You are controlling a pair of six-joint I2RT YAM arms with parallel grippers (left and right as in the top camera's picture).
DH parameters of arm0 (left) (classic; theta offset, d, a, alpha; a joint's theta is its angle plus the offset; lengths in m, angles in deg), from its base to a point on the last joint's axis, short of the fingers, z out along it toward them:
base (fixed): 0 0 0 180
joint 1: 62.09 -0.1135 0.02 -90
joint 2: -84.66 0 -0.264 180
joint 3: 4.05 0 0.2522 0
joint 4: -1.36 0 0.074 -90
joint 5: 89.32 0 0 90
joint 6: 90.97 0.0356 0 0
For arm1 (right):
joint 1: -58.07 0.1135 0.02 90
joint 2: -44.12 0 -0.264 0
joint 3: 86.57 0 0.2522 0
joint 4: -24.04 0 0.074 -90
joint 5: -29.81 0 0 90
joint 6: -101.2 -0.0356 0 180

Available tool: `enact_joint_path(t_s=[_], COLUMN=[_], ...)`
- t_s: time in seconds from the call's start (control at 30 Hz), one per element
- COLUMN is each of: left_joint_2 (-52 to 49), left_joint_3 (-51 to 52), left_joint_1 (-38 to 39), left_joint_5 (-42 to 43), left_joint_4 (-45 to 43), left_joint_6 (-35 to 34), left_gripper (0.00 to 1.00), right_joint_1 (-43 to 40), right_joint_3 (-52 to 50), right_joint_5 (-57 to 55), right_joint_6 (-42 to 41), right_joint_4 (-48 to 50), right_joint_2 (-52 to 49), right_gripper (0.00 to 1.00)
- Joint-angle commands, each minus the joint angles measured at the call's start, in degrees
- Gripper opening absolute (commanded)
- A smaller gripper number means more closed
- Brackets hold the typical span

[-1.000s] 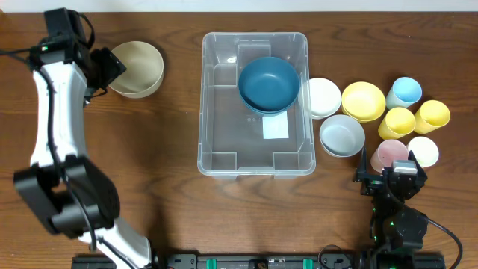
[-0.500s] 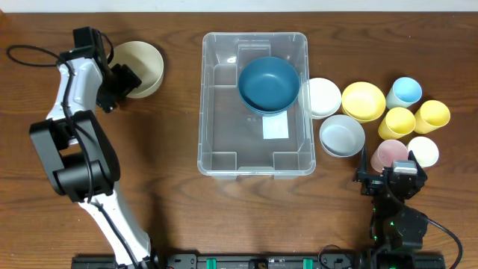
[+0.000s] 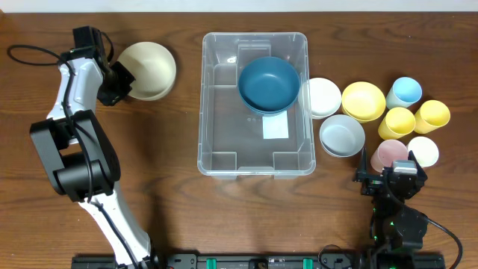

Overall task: Pack container
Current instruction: 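Move the left gripper to the cream bowl and grasp its rim, then lift the cream bowl and stack it onto the blue bowls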

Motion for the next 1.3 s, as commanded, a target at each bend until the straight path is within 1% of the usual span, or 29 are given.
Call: enact_joint_path(t_s=[0.0, 0.17, 0.33, 0.5, 0.63, 0.73, 0.83, 0.93, 1.03, 1.07, 1.1, 1.17, 1.2, 1.27], left_joint_2=[1.84, 6.51, 17.03, 28.11, 33.42, 34.05, 32.46, 29.77, 25.97, 24.72, 23.41, 20.79, 19.87, 19.32], left_joint_3=[0.07, -0.72, -0.76, -0.76, -0.76, -0.76, -0.76, -0.76, -0.76, -0.76, -0.76, -0.76, -0.76, -0.76], left_joint_1=[-0.72, -1.60, -0.37, 4.74, 12.76, 19.89, 26.56, 31.87, 35.76, 36.63, 37.33, 38.47, 38.73, 38.82], left_joint_5=[-0.28, -0.24, -0.24, -0.26, -0.31, -0.79, -4.85, -9.49, -10.32, -10.32, -10.32, -10.25, -10.25, -10.23], left_joint_4=[-0.11, 0.20, 0.15, 0.13, 0.33, 0.22, -0.13, -0.37, -1.86, -2.60, -3.41, -5.42, -6.05, -6.62], left_joint_6=[0.17, 0.81, 0.79, 0.81, 0.81, 0.76, 0.79, 0.79, 0.79, 0.79, 0.79, 0.81, 0.81, 0.81], left_gripper=[0.06, 0.06, 0.06, 0.06, 0.06, 0.06, 0.06, 0.06, 0.06, 0.15, 0.34, 0.88, 0.98, 0.98], right_joint_1=[-0.50, -0.50, -0.50, -0.50, -0.50, -0.50, -0.50, -0.50, -0.50, -0.50, -0.50, -0.50, -0.50, -0.50], right_joint_3=[-0.07, -0.07, -0.07, -0.07, -0.07, -0.07, -0.07, -0.07, -0.07, -0.07, -0.07, -0.07, -0.07, -0.07], right_joint_5=[-0.42, -0.42, -0.42, -0.42, -0.42, -0.42, -0.42, -0.42, -0.42, -0.42, -0.42, -0.42, -0.42, -0.42], right_joint_6=[-0.46, -0.46, -0.46, -0.46, -0.46, -0.46, -0.46, -0.46, -0.46, -0.46, -0.46, -0.46, -0.46, -0.46], right_joint_4=[-0.24, -0.22, -0.24, -0.22, -0.22, -0.24, -0.24, -0.22, -0.24, -0.22, -0.22, -0.24, -0.22, -0.24], right_joint_2=[0.15, 0.15, 0.15, 0.15, 0.15, 0.15, 0.15, 0.15, 0.15, 0.15, 0.15, 0.15, 0.15, 0.15], right_gripper=[0.99, 0.99, 0.99, 0.99, 0.99, 0.99, 0.99, 0.99, 0.99, 0.99, 0.99, 0.99, 0.99, 0.99])
